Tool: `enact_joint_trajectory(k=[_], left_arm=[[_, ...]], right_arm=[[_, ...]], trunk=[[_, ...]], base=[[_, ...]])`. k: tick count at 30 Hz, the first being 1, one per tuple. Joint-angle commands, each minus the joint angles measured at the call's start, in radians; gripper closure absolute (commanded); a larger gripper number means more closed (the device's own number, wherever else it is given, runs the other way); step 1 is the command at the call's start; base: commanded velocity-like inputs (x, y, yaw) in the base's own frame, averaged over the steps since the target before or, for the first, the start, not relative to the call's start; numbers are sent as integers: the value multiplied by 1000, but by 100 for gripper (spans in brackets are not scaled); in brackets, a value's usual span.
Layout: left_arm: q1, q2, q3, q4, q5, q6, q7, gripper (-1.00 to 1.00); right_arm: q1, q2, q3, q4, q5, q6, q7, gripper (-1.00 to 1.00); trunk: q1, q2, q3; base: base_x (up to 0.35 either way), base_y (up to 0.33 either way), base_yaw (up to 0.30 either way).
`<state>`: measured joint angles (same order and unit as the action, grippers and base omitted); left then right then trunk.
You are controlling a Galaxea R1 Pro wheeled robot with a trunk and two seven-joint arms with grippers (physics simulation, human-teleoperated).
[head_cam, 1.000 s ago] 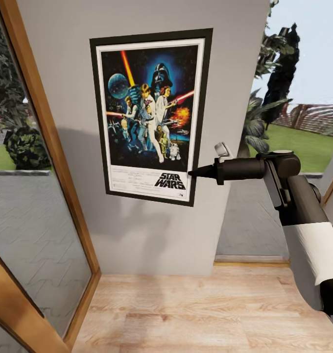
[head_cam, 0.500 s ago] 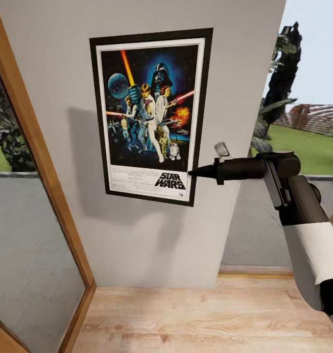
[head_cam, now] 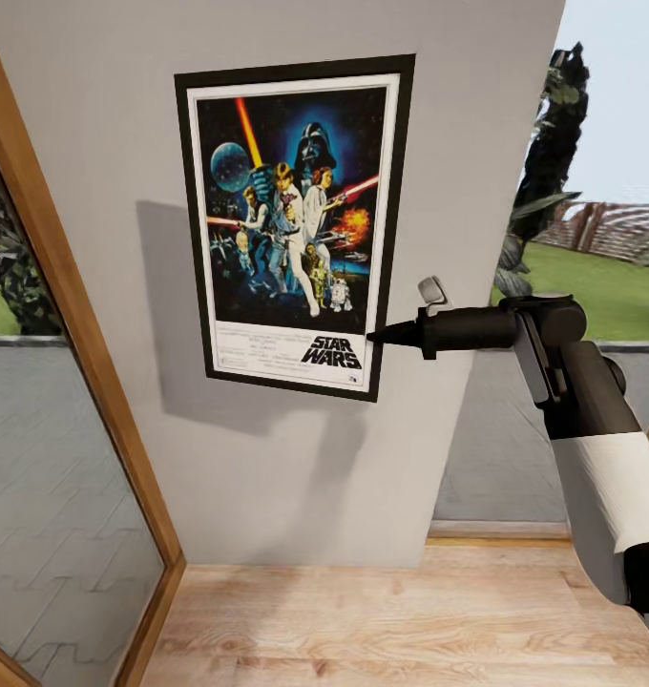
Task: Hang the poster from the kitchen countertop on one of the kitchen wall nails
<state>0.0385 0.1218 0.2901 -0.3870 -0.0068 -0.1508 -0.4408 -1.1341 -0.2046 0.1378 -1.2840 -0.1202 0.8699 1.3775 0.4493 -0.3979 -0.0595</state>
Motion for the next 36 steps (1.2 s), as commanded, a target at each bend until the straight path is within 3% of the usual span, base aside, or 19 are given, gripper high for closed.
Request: enact_joint_trajectory(k=[1,11,36], left_arm=[[0,-1,6,-1,-1,0,-7,-100],[0,-1,6,-1,-1,0,-7,-100],[0,-1,6,-1,-1,0,-7,-100]], right_arm=[[-1,-1,2,0,-6,9,-2,100],[-1,-2,2,-1,-7,9,-2,100],[-1,-3,2,-26,-6,9,35,100]], trunk=[[1,-2,-2],[1,-2,-2],[1,-2,-2]], base=[[2,0,0],[114,0,0],[6,0,0]])
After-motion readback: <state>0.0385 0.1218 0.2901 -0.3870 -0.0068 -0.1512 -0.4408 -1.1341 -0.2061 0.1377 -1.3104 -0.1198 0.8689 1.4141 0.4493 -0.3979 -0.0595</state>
